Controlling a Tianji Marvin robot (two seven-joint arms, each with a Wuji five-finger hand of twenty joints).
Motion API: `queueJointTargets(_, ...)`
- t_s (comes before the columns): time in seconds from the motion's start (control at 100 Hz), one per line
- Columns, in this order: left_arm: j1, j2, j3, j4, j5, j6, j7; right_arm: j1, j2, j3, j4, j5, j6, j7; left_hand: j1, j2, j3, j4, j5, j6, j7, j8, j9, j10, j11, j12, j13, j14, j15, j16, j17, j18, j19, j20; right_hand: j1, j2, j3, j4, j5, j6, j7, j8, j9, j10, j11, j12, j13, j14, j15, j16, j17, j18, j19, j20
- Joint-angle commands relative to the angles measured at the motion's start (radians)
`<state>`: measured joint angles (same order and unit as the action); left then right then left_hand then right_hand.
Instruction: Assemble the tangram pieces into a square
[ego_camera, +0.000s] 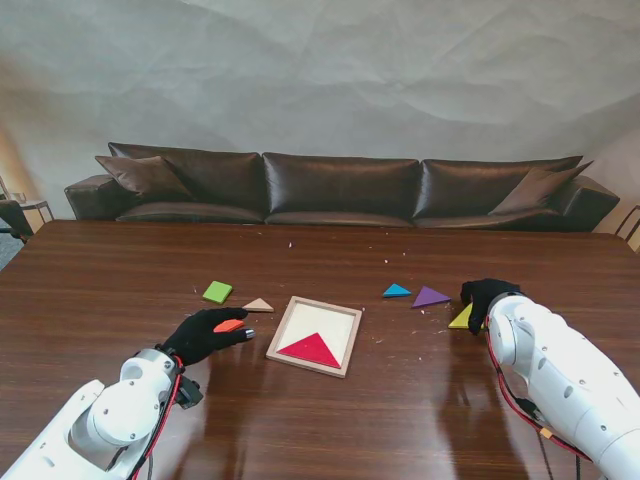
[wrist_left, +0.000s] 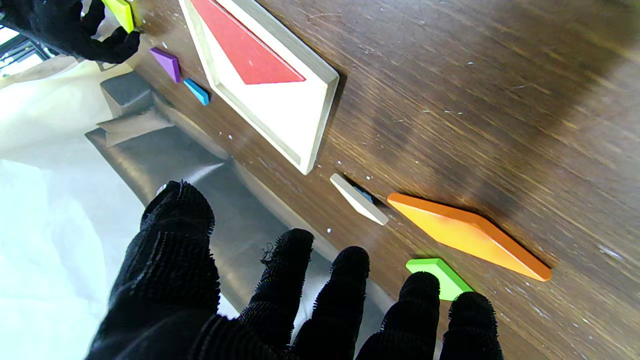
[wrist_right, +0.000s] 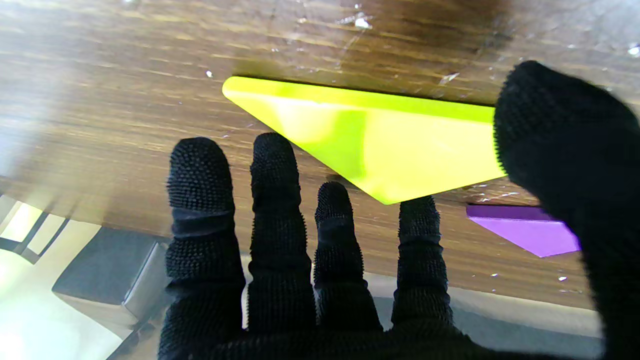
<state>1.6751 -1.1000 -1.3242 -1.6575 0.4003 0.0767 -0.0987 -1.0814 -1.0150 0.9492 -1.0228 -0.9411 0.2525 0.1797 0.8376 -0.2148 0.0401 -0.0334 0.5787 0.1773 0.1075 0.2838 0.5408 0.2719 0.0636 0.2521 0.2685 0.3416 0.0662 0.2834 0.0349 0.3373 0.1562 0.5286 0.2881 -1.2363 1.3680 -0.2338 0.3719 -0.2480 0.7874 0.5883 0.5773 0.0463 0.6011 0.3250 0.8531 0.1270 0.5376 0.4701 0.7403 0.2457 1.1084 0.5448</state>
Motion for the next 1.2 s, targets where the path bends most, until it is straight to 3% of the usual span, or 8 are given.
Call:
queueJointTargets(0.0, 0.005, -0.002, -0.001, -0.006, -0.001, 0.003, -0.020, -0.008, -0.006, -0.011, 0.030, 0.007, -0.003, 0.006, 0.008, 0.038, -0.019, 0.021, 0.010, 0.003, 0.001, -0.003, 0.023, 0.005, -0.002, 0.012, 0.006, -0.009, 0.003, 0.009, -0.001, -0.019, -0.003, 0.004, 0.014, -0.078, 0.055, -0.018, 0.043, -0.018, 0.029, 0.019, 0.031, -0.013, 0.019, 0.009, 0.045, 0.011, 0.015, 0.010, -0.258, 0.015, 0.014, 0.028)
queueJointTargets(0.37, 0.005, 0.000, -0.002, -0.010, -0.001, 0.009, -0.029, 0.018, -0.026, -0.079, 0.153, 0.093, -0.036, -0.107, 0.009, 0.039, -0.019, 0.021, 0.013, 0.007, 0.002, -0.002, 0.025, 0.008, -0.002, 0.012, 0.009, -0.008, 0.004, 0.009, -0.001, -0.019, -0.003, 0.004, 0.088, -0.146, 0.068, -0.015, 0.145, -0.038, 0.208, 0.129, 0.161, -0.023, 0.036, 0.015, 0.150, -0.012, 0.044, 0.031, -0.191, 0.020, 0.053, 0.038)
queueJointTargets(0.93, 0.016, -0.001, -0.004, -0.020, -0.002, 0.027, -0.030, 0.069, -0.062, -0.179, 0.316, 0.208, -0.097, -0.229, 0.010, 0.040, -0.020, 0.021, 0.016, 0.008, 0.002, -0.002, 0.026, 0.009, -0.002, 0.012, 0.007, -0.007, 0.003, 0.009, -0.001, -0.018, -0.003, 0.004, 0.197, -0.233, 0.063, -0.008, 0.368, -0.013, 0.431, 0.280, 0.275, 0.020, 0.015, 0.003, 0.300, -0.053, 0.038, 0.050, -0.049, 0.039, 0.109, 0.057)
queueJointTargets(1.19, 0.019, -0.001, -0.004, -0.021, -0.005, 0.030, -0.031, 0.079, -0.076, -0.192, 0.370, 0.241, -0.136, -0.280, 0.009, 0.041, -0.021, 0.021, 0.019, 0.009, 0.003, -0.002, 0.026, 0.006, -0.002, 0.012, 0.010, -0.007, 0.004, 0.010, 0.001, -0.019, -0.002, 0.004, 0.248, -0.248, 0.050, -0.002, 0.478, 0.021, 0.493, 0.332, 0.415, -0.019, 0.005, -0.011, 0.400, -0.083, 0.075, 0.079, 0.034, 0.045, 0.157, 0.080)
